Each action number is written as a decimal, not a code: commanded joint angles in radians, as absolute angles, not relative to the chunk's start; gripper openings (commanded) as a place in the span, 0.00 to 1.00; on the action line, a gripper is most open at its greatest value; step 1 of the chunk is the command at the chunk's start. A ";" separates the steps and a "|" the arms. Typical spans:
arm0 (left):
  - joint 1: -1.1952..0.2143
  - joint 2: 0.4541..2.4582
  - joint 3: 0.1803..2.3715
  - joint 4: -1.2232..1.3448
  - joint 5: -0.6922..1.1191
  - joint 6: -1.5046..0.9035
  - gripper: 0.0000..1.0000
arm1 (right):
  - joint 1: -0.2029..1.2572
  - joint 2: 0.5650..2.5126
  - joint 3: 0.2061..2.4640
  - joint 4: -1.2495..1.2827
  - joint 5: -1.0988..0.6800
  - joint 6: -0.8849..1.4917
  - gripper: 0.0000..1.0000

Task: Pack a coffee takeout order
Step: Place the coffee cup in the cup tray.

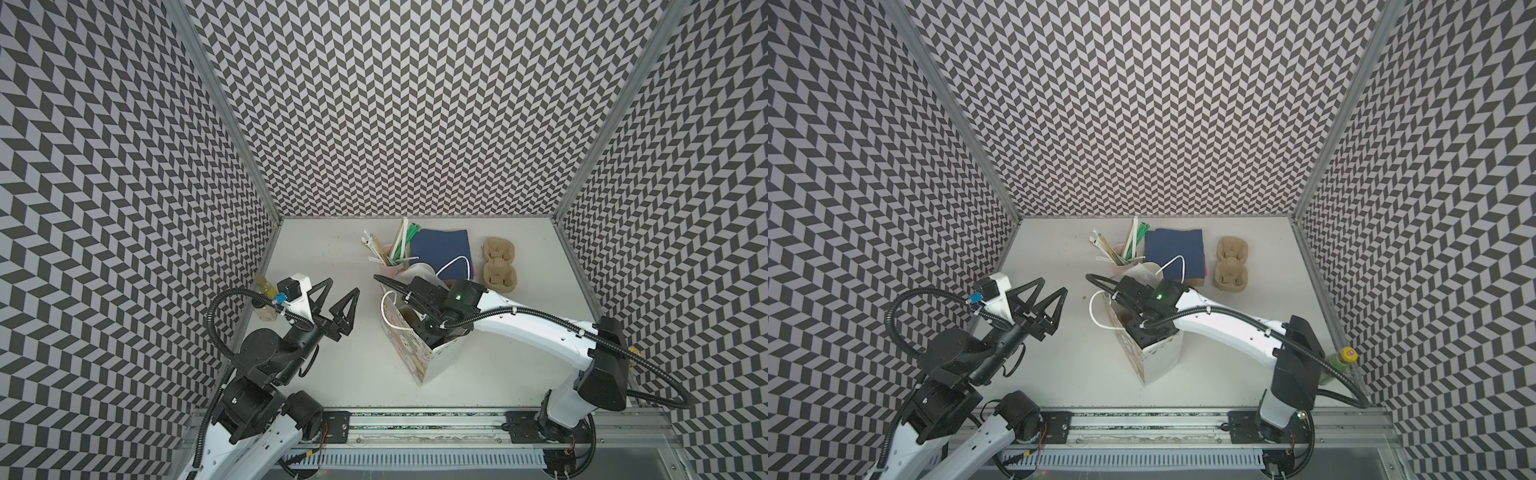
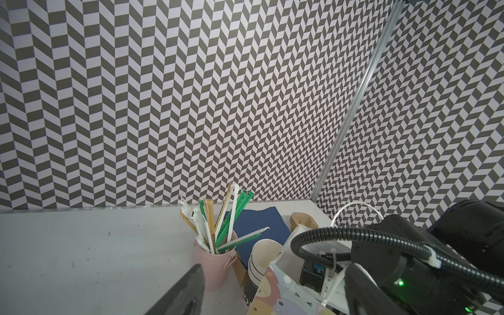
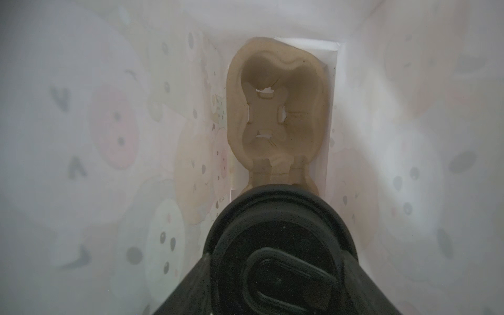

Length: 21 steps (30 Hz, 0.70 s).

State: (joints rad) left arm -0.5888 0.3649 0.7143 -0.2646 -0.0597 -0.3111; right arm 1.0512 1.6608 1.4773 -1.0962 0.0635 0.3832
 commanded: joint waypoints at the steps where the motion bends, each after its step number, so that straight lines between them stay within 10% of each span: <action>1: -0.593 0.358 0.706 -0.282 -0.072 -0.305 0.81 | 1.051 1.678 1.422 -1.103 0.058 0.398 0.60; 21: -0.594 0.361 0.706 -0.282 -0.074 -0.304 0.81 | 1.056 1.702 1.489 -1.153 0.075 0.393 0.70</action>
